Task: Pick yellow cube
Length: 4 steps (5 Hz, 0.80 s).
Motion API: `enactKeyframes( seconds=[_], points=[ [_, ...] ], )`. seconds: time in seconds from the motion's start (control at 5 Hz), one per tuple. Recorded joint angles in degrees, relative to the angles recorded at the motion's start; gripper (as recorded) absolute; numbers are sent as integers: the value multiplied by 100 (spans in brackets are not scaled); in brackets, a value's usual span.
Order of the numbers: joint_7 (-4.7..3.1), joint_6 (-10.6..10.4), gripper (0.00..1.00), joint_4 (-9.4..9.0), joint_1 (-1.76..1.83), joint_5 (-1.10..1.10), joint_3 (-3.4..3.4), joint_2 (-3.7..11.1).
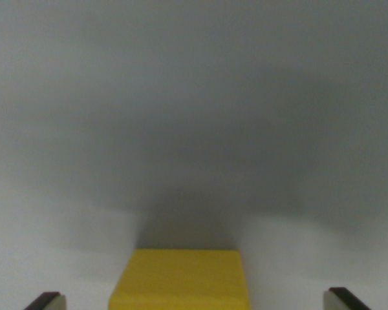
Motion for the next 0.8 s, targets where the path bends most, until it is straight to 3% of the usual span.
enactKeyframes(
  seconds=[0.2,0.8],
  points=[
    [22,-112,0,-81,22,0,17,55],
    [38,-199,0,-143,39,0,30,97]
  ],
)
